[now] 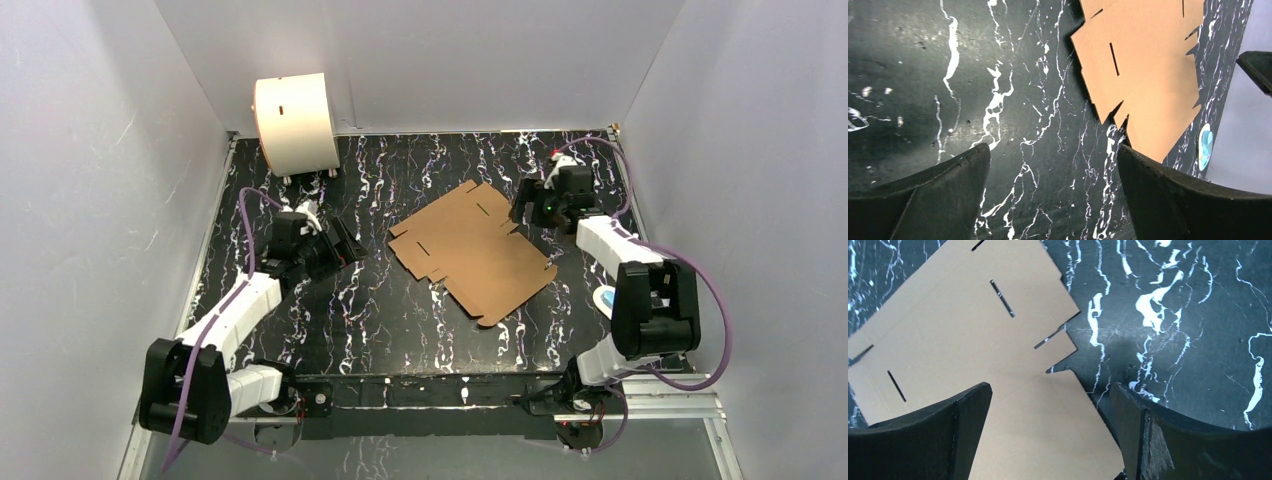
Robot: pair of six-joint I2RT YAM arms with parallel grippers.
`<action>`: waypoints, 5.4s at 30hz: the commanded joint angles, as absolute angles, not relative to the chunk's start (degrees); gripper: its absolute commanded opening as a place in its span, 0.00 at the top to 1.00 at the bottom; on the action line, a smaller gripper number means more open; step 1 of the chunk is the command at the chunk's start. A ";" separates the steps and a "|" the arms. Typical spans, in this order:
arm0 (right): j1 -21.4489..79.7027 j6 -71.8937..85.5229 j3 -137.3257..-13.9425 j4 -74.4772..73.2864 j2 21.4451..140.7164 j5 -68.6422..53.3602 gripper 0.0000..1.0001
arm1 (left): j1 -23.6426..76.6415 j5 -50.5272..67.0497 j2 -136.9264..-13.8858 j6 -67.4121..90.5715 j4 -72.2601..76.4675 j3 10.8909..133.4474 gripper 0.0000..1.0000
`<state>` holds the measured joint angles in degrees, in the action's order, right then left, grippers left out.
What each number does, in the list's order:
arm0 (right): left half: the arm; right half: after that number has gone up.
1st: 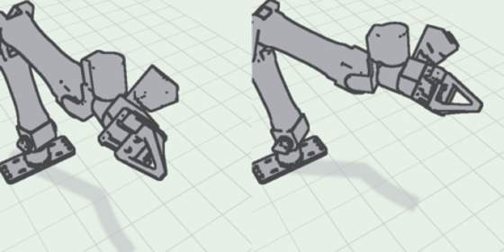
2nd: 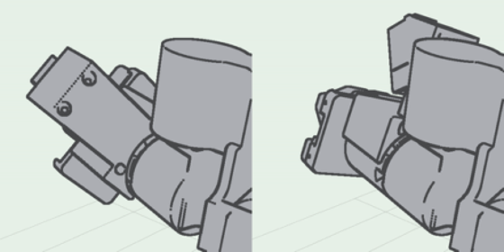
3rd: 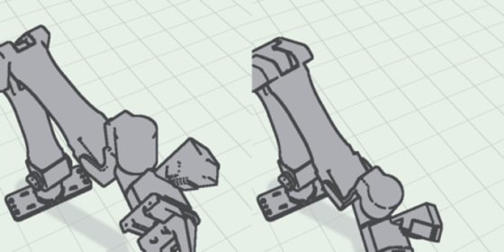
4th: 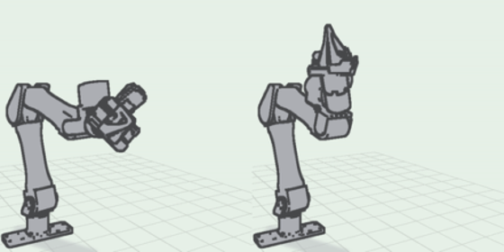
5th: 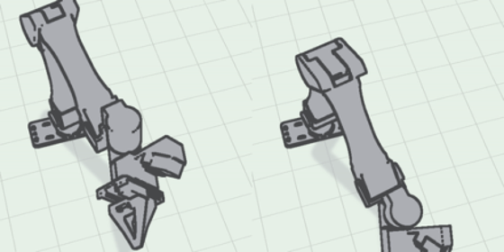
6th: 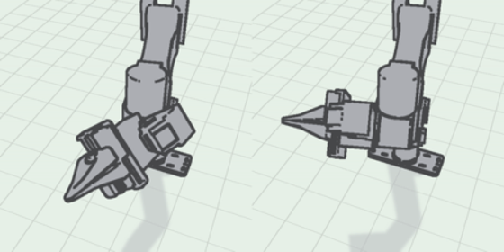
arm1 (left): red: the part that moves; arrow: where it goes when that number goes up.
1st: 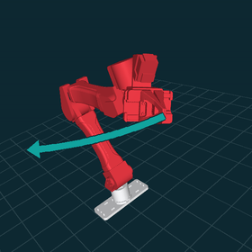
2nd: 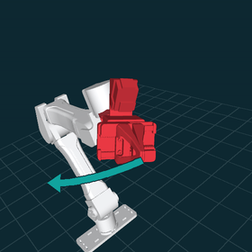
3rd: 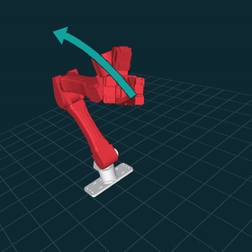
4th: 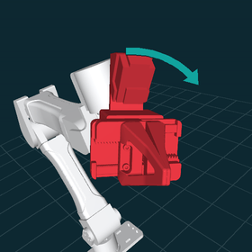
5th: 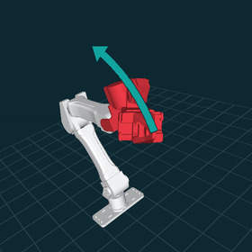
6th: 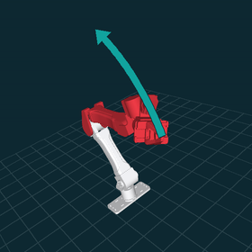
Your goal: Fold the paper box
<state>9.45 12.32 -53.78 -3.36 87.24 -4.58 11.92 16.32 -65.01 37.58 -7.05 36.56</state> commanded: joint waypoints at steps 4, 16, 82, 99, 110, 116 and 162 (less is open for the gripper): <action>2.57 16.25 -52.66 -0.53 90.11 -14.96 0.01 | 14.56 18.82 -69.50 42.45 -0.80 38.98 0.05; 3.82 16.44 -46.33 -0.80 91.46 -15.86 0.01 | 15.47 18.35 -72.81 44.12 3.30 37.39 0.05; 27.40 18.27 -49.89 4.84 97.52 -23.70 0.01 | 11.65 29.14 -98.31 37.81 1.20 55.22 0.19; 26.81 14.64 -56.75 6.09 94.44 -17.75 0.01 | 11.16 18.34 -93.44 34.94 -4.20 56.90 0.18; 26.81 15.59 -57.61 10.79 102.05 -20.91 0.02 | 9.83 18.53 -103.46 35.86 -2.42 62.82 0.32; 26.85 16.47 -56.45 12.28 103.76 -21.66 0.03 | 9.49 23.41 -107.43 37.05 -1.15 64.53 0.47; 32.34 18.71 -56.43 9.64 105.92 -5.71 0.05 | 23.82 -8.34 -112.49 25.70 -21.88 80.62 0.84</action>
<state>31.92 18.22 -56.23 14.09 105.36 -7.99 23.49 -5.37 -113.30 26.65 -19.38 78.65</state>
